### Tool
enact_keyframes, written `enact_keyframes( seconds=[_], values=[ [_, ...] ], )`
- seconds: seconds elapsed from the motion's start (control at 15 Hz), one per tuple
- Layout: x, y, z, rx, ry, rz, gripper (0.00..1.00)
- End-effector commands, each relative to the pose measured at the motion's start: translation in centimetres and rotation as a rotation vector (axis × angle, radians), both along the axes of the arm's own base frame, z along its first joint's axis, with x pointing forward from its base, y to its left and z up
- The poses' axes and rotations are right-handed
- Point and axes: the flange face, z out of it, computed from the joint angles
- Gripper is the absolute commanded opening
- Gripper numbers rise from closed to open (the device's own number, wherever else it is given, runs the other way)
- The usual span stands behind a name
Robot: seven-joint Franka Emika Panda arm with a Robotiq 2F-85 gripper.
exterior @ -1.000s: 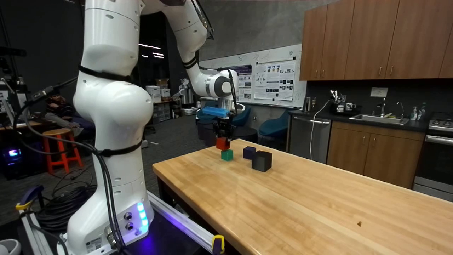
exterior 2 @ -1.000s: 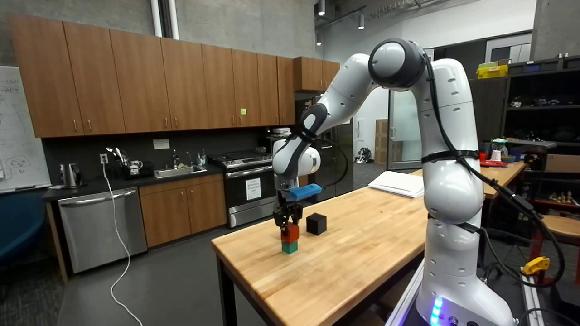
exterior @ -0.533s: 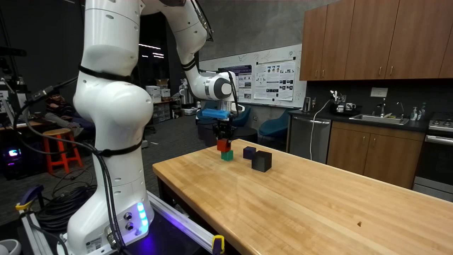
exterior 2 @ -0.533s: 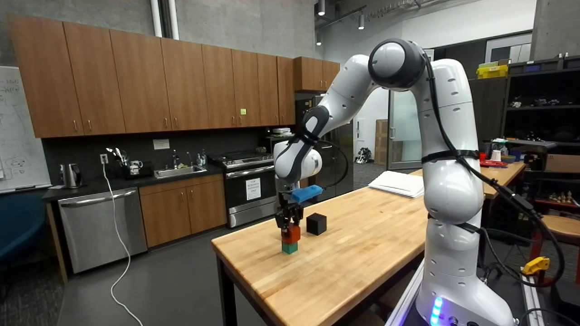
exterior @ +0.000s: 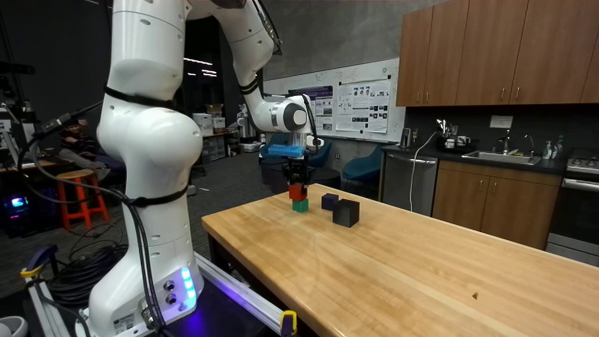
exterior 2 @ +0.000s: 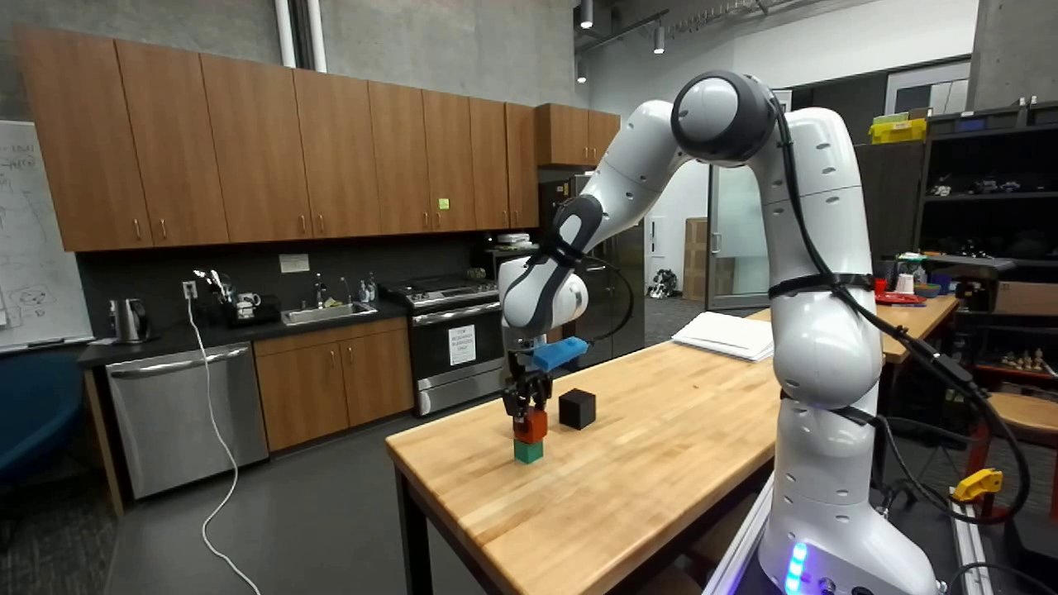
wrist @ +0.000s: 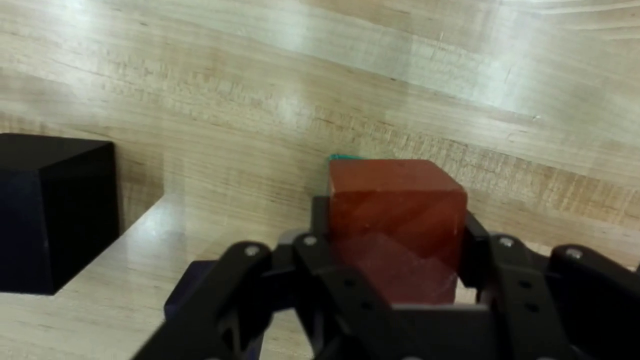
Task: Move the red block to the top of the green block.
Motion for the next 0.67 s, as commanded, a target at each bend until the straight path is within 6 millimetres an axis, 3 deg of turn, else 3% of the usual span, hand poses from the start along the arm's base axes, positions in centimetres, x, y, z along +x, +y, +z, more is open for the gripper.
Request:
enact_keyframes(
  seconds=[0.0,0.6],
  values=[
    [-0.20,0.34,-0.19,-0.013,-0.011,0.004,0.31],
    [0.51,0.33,-0.57,-0.022,-0.033,-0.005,0.31]
  ],
)
